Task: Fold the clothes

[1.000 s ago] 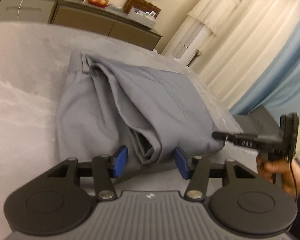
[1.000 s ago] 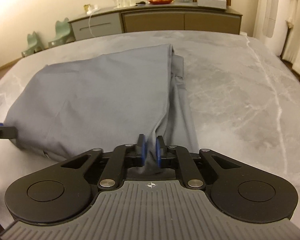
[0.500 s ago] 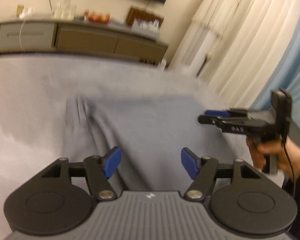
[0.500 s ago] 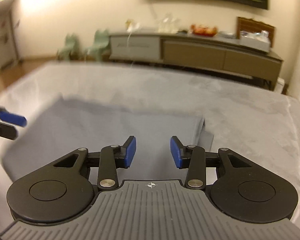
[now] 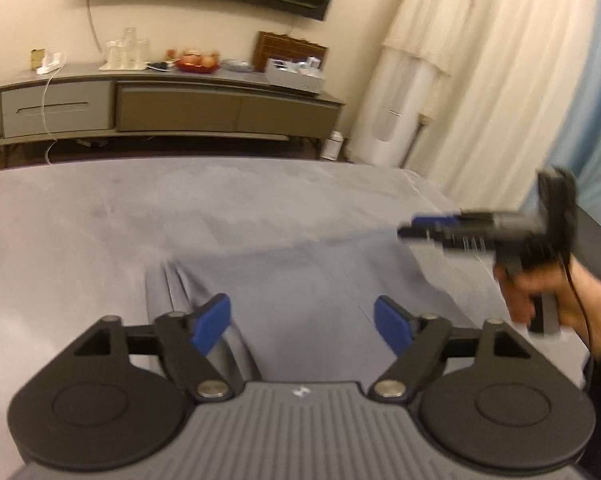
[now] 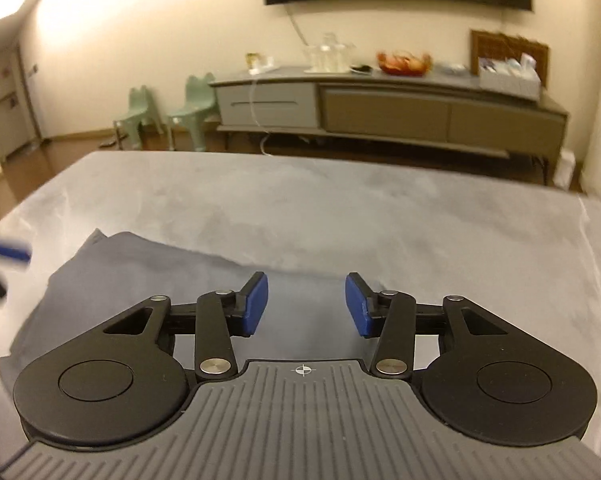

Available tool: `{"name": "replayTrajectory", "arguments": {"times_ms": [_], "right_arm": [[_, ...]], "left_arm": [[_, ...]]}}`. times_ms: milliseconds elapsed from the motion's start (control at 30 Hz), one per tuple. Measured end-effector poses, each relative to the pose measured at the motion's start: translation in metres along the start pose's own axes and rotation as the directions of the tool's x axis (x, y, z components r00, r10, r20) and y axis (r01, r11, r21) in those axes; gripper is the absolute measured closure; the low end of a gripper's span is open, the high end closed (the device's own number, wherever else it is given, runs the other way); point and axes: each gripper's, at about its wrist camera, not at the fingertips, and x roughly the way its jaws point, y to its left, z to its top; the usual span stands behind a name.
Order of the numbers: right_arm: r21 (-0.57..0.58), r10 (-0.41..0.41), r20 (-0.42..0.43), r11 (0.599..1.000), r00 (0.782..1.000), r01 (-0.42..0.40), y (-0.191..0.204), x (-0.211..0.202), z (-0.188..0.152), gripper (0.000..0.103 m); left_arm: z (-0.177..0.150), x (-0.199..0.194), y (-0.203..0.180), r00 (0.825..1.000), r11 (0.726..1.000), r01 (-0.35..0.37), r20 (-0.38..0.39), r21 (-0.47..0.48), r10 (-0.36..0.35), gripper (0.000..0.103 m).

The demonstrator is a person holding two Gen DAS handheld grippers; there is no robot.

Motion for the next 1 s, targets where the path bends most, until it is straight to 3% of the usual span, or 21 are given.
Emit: {"name": "replayTrajectory", "arguments": {"times_ms": [100,167,267,333,400,500,567,633,700,767,833,933,1000], "right_arm": [[-0.014,-0.005,-0.060,1.000,0.998,0.004,-0.009,0.023,-0.007,0.055],[-0.023,-0.008,-0.100,1.000,0.995,0.006,-0.015,0.038,-0.011,0.055],[-0.021,-0.006,-0.150,1.000,0.989,0.002,-0.025,0.056,-0.016,0.053],[-0.013,-0.031,-0.162,0.999,0.986,0.030,-0.026,0.052,-0.015,0.036],[-0.010,-0.053,-0.163,0.999,0.985,0.052,-0.024,0.048,-0.017,0.037],[-0.038,-0.067,-0.122,0.997,0.990,0.063,-0.010,0.023,-0.010,0.041],[-0.058,-0.002,-0.076,0.998,0.997,-0.003,0.006,-0.001,-0.007,0.041],[-0.082,0.090,-0.070,0.992,0.993,-0.096,0.025,-0.021,-0.011,0.041],[-0.099,0.144,-0.127,0.983,0.981,-0.157,0.043,-0.019,-0.023,0.041],[-0.118,0.130,-0.211,0.980,0.969,-0.157,0.054,-0.009,-0.042,0.041],[-0.120,0.084,-0.216,0.986,0.973,-0.112,0.052,-0.009,-0.052,0.037],[-0.052,0.042,-0.196,0.997,0.980,-0.053,0.040,-0.023,-0.053,0.039],[-0.010,0.037,-0.162,0.999,0.986,-0.039,0.039,-0.039,-0.055,0.040]], "left_arm": [[0.014,0.049,0.023,0.993,0.997,-0.072,-0.097,-0.029,0.068,0.025],[0.008,0.076,0.043,0.977,0.991,-0.126,-0.181,-0.044,0.116,0.024],[-0.002,0.080,0.042,0.976,0.990,-0.143,-0.165,0.008,0.143,0.023],[-0.002,0.075,0.035,0.972,0.985,-0.173,-0.159,0.012,0.173,0.023],[0.001,0.060,0.024,0.971,0.982,-0.191,-0.144,0.001,0.189,0.034],[-0.005,0.015,0.003,0.994,0.995,-0.097,-0.060,-0.018,0.096,0.028],[-0.019,-0.012,-0.009,1.000,1.000,-0.019,-0.018,-0.024,0.018,0.023],[-0.035,-0.021,-0.015,0.999,0.999,0.030,-0.033,-0.037,-0.031,0.023],[-0.054,-0.012,-0.011,0.996,0.999,0.008,-0.087,-0.049,-0.013,0.023],[-0.073,0.000,-0.005,0.989,0.998,-0.032,-0.148,-0.058,0.023,0.022],[-0.088,0.003,0.001,0.993,0.997,-0.020,-0.119,-0.078,0.010,0.020],[-0.083,-0.003,-0.002,0.994,0.993,-0.037,-0.110,-0.112,0.024,0.023],[-0.080,-0.014,-0.014,0.997,0.996,-0.004,-0.074,-0.091,-0.003,0.022]]}}
